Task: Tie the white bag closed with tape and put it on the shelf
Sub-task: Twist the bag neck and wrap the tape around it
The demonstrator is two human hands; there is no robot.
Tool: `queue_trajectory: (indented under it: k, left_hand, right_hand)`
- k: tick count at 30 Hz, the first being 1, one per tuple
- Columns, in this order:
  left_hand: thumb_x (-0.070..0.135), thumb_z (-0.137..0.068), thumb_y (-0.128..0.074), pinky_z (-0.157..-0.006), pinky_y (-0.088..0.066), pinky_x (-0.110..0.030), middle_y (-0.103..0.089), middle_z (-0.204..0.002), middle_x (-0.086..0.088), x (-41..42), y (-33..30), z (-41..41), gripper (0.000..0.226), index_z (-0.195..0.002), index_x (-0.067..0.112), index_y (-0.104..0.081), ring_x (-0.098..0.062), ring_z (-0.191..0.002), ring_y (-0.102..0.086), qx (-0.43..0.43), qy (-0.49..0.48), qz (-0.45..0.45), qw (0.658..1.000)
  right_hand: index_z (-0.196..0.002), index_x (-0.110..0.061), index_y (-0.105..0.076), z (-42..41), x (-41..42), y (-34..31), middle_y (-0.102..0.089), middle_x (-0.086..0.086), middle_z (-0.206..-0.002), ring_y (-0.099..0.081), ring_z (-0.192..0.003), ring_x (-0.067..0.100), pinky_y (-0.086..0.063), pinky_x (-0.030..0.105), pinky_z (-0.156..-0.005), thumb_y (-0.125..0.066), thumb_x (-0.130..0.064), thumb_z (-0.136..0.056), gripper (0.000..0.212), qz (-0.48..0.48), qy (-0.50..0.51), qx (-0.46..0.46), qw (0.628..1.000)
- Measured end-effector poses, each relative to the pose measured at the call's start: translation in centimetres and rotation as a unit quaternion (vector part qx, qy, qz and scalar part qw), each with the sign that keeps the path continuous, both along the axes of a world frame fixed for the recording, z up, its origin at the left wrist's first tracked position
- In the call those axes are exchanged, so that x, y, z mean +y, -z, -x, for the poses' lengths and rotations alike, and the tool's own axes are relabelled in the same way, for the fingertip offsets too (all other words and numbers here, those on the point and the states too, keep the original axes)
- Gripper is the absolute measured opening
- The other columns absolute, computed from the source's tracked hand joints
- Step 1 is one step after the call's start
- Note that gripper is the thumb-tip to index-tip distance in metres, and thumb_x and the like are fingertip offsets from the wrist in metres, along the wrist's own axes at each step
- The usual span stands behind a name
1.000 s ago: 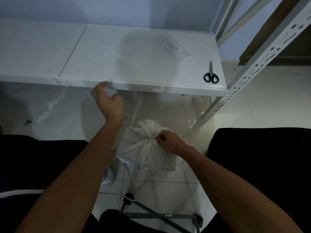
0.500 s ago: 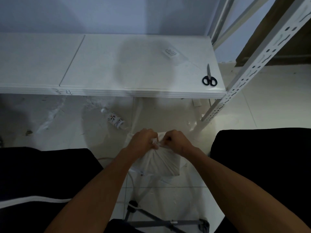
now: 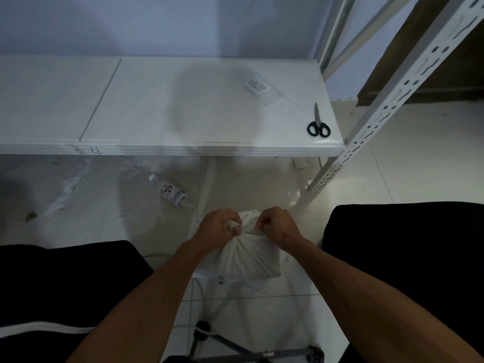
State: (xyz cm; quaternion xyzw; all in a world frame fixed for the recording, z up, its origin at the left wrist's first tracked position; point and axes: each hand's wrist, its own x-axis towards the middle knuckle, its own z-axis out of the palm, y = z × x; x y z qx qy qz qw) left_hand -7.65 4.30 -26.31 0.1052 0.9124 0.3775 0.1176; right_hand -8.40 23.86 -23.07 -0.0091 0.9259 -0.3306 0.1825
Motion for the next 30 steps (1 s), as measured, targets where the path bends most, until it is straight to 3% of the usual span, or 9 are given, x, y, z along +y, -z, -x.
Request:
queue_trajectory:
  k: [2,5,7,10,18,25,30]
  left_hand:
    - [0.016,-0.069,-0.076,-0.068,-0.047,-0.025,-0.066,-0.075,0.005,-0.1,-0.2,-0.1,0.009,-0.073,0.022,-0.071,-0.008,-0.073,-0.063,-0.028,-0.020,-0.041,0.999]
    - [0.025,-0.066,-0.078,-0.065,-0.042,-0.012,-0.066,-0.075,0.007,-0.4,-0.3,-0.2,0.011,-0.074,0.028,-0.071,-0.002,-0.073,-0.062,-0.044,-0.021,-0.083,0.995]
    - [0.033,-0.063,-0.078,-0.065,-0.045,-0.014,-0.069,-0.077,0.005,-0.4,0.0,-0.4,0.014,-0.074,0.029,-0.071,-0.002,-0.071,-0.063,-0.047,-0.041,-0.102,0.993]
    - [0.027,-0.063,-0.086,-0.064,-0.046,-0.014,-0.069,-0.075,0.007,-0.5,0.2,-0.4,0.017,-0.074,0.029,-0.073,0.002,-0.070,-0.063,-0.056,-0.052,-0.094,0.993]
    - [0.023,-0.064,-0.088,-0.064,-0.046,-0.013,-0.072,-0.075,0.004,-1.0,0.3,-0.6,0.018,-0.077,0.018,-0.077,-0.004,-0.071,-0.066,-0.030,-0.052,-0.100,0.993]
    - [0.015,-0.067,-0.083,-0.063,-0.043,-0.011,-0.067,-0.069,0.011,-0.7,-0.1,-0.8,0.019,-0.068,0.028,-0.069,0.005,-0.067,-0.062,-0.027,-0.048,-0.094,0.994]
    - [0.019,-0.068,-0.083,-0.067,-0.049,-0.015,-0.073,-0.074,0.008,-0.9,0.0,-0.4,0.011,-0.073,0.025,-0.075,0.003,-0.072,-0.066,-0.033,-0.040,-0.097,0.994]
  right_hand:
    - [-0.077,-0.008,-0.077,0.2,-0.2,-0.2,-0.076,0.009,-0.087,-0.066,-0.077,0.015,-0.042,0.005,-0.063,-0.061,0.000,-0.076,0.018,0.000,-0.013,0.003,1.000]
    - [-0.088,-0.006,-0.075,0.0,-1.1,-0.5,-0.073,0.013,-0.097,-0.068,-0.090,0.027,-0.049,0.027,-0.079,-0.059,-0.004,-0.080,0.018,-0.017,-0.071,0.005,0.997]
    - [-0.096,-0.009,-0.073,-0.1,-1.9,-0.6,-0.069,0.015,-0.104,-0.065,-0.096,0.029,-0.047,0.029,-0.081,-0.061,-0.011,-0.082,0.018,-0.041,-0.130,0.002,0.991]
    - [-0.093,-0.009,-0.071,-0.1,-3.0,-0.7,-0.067,0.016,-0.100,-0.063,-0.094,0.032,-0.049,0.036,-0.078,-0.058,-0.017,-0.084,0.017,-0.071,-0.175,0.007,0.982]
    - [-0.081,0.000,-0.070,-0.2,-2.9,-0.3,-0.072,0.018,-0.094,-0.065,-0.089,0.032,-0.046,0.033,-0.077,-0.060,-0.003,-0.080,0.011,-0.034,-0.137,0.019,0.990]
    - [-0.080,-0.002,-0.066,-0.6,-2.7,0.9,-0.070,0.017,-0.092,-0.064,-0.086,0.031,-0.048,0.036,-0.076,-0.052,-0.004,-0.081,0.015,-0.017,-0.095,0.029,0.995]
    - [-0.088,-0.001,-0.074,1.9,-2.2,-0.8,-0.072,0.016,-0.100,-0.067,-0.096,0.031,-0.047,0.028,-0.080,-0.067,-0.010,-0.081,0.013,-0.061,-0.169,-0.013,0.984]
